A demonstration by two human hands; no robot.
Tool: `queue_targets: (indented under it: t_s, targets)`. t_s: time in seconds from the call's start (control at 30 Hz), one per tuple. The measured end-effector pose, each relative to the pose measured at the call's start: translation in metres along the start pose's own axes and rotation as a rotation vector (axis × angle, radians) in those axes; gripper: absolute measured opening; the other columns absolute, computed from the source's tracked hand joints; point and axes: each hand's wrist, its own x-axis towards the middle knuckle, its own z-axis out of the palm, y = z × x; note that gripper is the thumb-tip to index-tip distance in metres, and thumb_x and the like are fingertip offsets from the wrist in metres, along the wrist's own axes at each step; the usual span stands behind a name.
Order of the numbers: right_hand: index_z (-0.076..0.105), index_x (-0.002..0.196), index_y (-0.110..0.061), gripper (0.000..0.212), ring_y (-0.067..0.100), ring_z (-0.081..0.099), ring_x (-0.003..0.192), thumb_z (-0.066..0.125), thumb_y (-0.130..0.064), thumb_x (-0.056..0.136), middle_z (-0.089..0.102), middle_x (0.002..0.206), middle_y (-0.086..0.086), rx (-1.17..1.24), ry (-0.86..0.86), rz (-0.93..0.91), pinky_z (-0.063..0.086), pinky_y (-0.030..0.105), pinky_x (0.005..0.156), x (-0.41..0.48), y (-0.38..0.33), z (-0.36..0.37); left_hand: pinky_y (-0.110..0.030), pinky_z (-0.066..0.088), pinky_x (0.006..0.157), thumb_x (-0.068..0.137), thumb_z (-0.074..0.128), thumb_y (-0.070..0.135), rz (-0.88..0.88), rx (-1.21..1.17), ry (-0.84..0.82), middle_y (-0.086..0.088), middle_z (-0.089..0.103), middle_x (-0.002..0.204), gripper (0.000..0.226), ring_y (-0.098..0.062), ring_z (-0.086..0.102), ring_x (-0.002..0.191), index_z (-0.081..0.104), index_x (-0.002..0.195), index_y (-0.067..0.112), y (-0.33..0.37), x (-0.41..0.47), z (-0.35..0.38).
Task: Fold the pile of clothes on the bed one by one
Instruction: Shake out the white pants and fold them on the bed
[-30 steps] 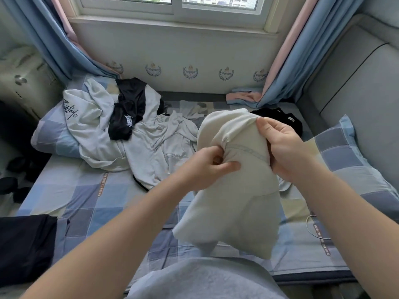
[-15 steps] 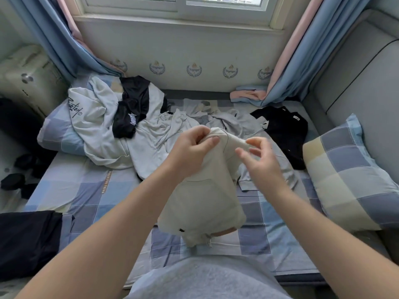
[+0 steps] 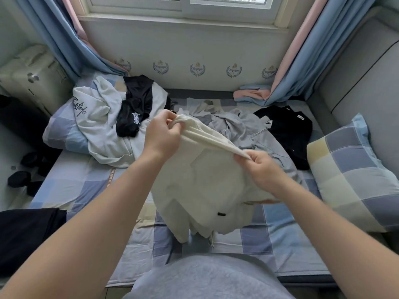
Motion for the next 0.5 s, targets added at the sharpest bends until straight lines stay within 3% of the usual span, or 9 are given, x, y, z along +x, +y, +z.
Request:
queue_targets:
  t_s: [0.1, 0.17, 0.23, 0.3, 0.37, 0.4, 0.47, 0.5]
  targets:
    - [0.066, 0.082, -0.012, 0.030, 0.003, 0.058, 0.050, 0.053, -0.026, 0.104, 0.065, 0.059, -0.008, 0.138, 0.034, 0.036, 0.044, 0.017, 0.046, 0.006, -0.031, -0.025, -0.035, 0.049, 0.087, 0.092, 0.070, 0.028, 0.162, 0.087, 0.052, -0.002, 0.063, 0.101, 0.019, -0.023, 0.059, 0.098, 0.063, 0.102, 0.013, 0.000, -0.014, 0.008]
    - [0.071, 0.093, -0.010, 0.029, 0.016, 0.069, 0.065, 0.052, -0.029, 0.104, 0.074, 0.076, 0.005, 0.266, 0.020, 0.077, 0.056, 0.027, 0.056, 0.010, -0.042, -0.036, -0.033, 0.054, 0.080, 0.086, 0.071, 0.048, 0.245, 0.028, -0.194, 0.004, 0.068, 0.095, 0.031, -0.014, 0.064, 0.089, 0.065, 0.096, 0.019, 0.007, -0.029, 0.011]
    - [0.070, 0.097, -0.008, 0.027, 0.021, 0.071, 0.068, 0.053, -0.028, 0.104, 0.075, 0.080, 0.009, 0.385, 0.034, 0.116, 0.059, 0.031, 0.058, 0.012, -0.048, -0.038, -0.027, 0.058, 0.072, 0.072, 0.069, 0.070, 0.143, -0.052, -0.580, 0.011, 0.071, 0.092, 0.049, -0.003, 0.068, 0.083, 0.066, 0.098, 0.029, 0.016, -0.050, 0.021]
    - [0.070, 0.099, -0.008, 0.025, 0.022, 0.073, 0.070, 0.054, -0.026, 0.103, 0.076, 0.082, 0.010, 0.495, 0.058, 0.145, 0.060, 0.033, 0.057, 0.015, -0.049, -0.034, -0.032, 0.060, 0.074, 0.066, 0.076, 0.070, 0.034, -0.057, -0.724, 0.010, 0.071, 0.099, 0.059, -0.007, 0.070, 0.090, 0.063, 0.107, 0.029, 0.016, -0.067, 0.036]
    - [0.071, 0.100, -0.009, 0.022, 0.023, 0.075, 0.075, 0.054, -0.022, 0.104, 0.077, 0.088, 0.011, 0.589, 0.064, 0.164, 0.060, 0.034, 0.060, 0.018, -0.048, -0.031, -0.038, 0.056, 0.075, 0.080, 0.078, 0.047, 0.076, -0.041, -0.581, 0.005, 0.070, 0.094, 0.035, -0.013, 0.067, 0.087, 0.066, 0.099, 0.020, 0.010, -0.069, 0.051]
    - [0.072, 0.101, -0.010, 0.022, 0.023, 0.075, 0.077, 0.053, -0.020, 0.104, 0.077, 0.090, 0.011, 0.623, 0.070, 0.163, 0.060, 0.035, 0.062, 0.019, -0.046, -0.031, -0.035, 0.052, 0.068, 0.088, 0.075, 0.034, 0.078, -0.074, -0.493, 0.004, 0.068, 0.082, 0.020, -0.013, 0.063, 0.075, 0.066, 0.087, 0.016, 0.008, -0.066, 0.052]
    - [0.071, 0.107, -0.015, 0.020, 0.020, 0.074, 0.083, 0.051, -0.021, 0.105, 0.077, 0.096, 0.006, 0.634, 0.100, 0.120, 0.059, 0.036, 0.069, 0.022, -0.037, -0.033, -0.028, 0.038, 0.054, 0.096, 0.066, 0.021, 0.006, -0.170, -0.354, 0.009, 0.054, 0.061, 0.031, -0.009, 0.047, 0.056, 0.057, 0.066, 0.017, 0.006, -0.057, 0.047]
    - [0.069, 0.113, -0.020, 0.018, 0.018, 0.073, 0.091, 0.054, -0.026, 0.103, 0.076, 0.104, 0.002, 0.585, 0.115, 0.094, 0.058, 0.038, 0.076, 0.021, -0.032, -0.035, -0.027, 0.036, 0.052, 0.097, 0.064, 0.019, -0.051, -0.248, -0.298, 0.008, 0.051, 0.059, 0.034, -0.009, 0.045, 0.055, 0.056, 0.065, 0.017, 0.005, -0.052, 0.042]
